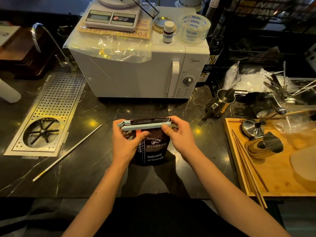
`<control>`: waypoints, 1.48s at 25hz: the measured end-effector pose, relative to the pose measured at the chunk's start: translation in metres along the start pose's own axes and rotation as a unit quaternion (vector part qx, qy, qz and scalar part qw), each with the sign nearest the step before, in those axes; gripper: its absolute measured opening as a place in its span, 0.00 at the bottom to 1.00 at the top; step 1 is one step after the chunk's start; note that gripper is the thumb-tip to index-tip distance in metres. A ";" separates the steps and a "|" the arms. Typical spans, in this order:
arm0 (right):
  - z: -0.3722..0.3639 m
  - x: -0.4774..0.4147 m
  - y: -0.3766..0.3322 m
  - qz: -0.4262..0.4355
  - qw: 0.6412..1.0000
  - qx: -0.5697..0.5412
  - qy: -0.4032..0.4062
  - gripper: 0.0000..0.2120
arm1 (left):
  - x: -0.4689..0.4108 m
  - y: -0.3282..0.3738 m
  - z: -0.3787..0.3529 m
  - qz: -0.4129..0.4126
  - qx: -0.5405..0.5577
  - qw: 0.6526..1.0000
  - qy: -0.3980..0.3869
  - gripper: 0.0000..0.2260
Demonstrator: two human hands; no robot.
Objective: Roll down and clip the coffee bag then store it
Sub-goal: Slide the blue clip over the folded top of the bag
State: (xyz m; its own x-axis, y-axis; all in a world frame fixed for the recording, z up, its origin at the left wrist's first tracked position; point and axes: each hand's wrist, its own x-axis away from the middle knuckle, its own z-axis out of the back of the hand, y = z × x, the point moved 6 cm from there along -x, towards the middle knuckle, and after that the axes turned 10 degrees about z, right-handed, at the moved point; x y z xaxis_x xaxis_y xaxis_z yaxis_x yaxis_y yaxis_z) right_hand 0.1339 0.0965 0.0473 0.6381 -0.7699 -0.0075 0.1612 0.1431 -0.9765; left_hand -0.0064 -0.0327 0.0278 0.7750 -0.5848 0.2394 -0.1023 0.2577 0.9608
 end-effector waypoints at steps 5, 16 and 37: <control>0.004 -0.003 0.002 -0.003 1.000 0.005 0.008 0.05 | -0.004 0.013 0.019 -0.031 -0.006 0.999 -0.023 0.08; 0.003 -0.001 -0.001 -0.007 1.000 0.019 0.000 0.05 | -0.009 0.005 0.029 -0.007 0.012 1.000 0.021 0.07; 0.001 -0.009 -0.032 0.165 0.935 0.271 -0.158 0.18 | -0.014 0.047 0.013 -0.161 -0.244 0.953 -0.075 0.10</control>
State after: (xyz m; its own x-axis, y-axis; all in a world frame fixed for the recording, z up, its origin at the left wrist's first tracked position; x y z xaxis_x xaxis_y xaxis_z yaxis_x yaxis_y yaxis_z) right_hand 0.1238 0.0992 0.0784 0.8975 -0.4179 -0.1408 0.2195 0.7002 -0.6794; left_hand -0.0306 -0.0224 0.0718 0.6151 -0.7885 -0.0051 0.4575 0.3517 0.8167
